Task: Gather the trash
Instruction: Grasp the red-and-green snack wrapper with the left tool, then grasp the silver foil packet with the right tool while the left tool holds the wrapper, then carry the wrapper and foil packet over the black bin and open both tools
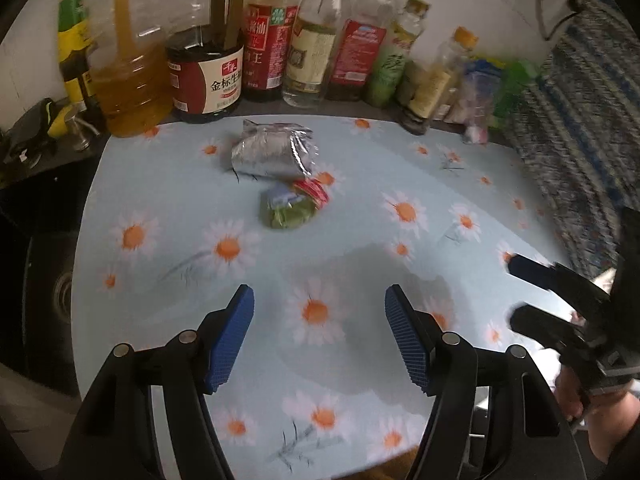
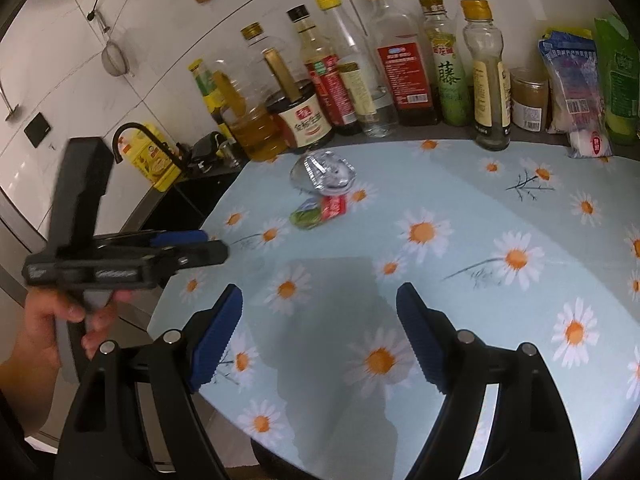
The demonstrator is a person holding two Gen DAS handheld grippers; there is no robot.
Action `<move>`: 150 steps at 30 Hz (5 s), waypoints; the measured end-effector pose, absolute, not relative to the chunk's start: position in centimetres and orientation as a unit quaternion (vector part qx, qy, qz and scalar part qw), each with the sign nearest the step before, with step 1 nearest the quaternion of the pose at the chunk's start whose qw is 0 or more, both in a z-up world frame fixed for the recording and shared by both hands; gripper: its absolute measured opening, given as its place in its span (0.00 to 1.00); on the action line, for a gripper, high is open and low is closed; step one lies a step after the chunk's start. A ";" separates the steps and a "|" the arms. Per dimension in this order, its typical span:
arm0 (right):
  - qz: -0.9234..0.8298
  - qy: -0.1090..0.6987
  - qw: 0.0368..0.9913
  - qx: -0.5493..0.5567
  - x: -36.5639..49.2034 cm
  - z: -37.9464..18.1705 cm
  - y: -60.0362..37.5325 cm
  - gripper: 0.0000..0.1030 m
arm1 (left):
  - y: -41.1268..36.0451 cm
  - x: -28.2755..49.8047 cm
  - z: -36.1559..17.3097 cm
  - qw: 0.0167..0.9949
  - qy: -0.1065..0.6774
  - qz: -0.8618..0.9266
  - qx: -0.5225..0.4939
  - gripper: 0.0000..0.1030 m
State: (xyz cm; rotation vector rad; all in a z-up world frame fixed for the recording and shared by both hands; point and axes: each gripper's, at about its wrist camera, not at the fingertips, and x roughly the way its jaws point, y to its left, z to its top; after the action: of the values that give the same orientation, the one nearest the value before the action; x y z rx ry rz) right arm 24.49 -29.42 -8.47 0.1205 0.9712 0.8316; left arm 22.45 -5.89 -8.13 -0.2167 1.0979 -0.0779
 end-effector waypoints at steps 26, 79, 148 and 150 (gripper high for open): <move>0.364 0.484 0.789 0.105 28.8 -12.7 -33.8 0.77 | -5.7 35.2 -16.4 0.806 0.587 0.008 -0.076 0.74; 0.472 0.427 0.752 -0.169 37.6 -13.0 -12.8 0.82 | 0.3 18.8 -9.6 0.831 0.519 0.071 -0.188 0.57; 0.355 0.499 0.790 -0.014 8.3 -11.9 -21.2 0.64 | -0.4 3.3 -12.2 0.816 0.544 -0.145 -0.135 0.57; 0.351 0.510 0.785 -0.016 6.9 -12.8 -21.2 0.64 | -0.6 2.4 -13.0 0.808 0.553 -0.152 -0.134 0.57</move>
State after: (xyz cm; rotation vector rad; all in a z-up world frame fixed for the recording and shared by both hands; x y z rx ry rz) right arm 6.90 -21.20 -12.81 -0.0335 1.0994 0.7580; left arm 2.40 -0.60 -12.99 -0.2861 1.1829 -0.3241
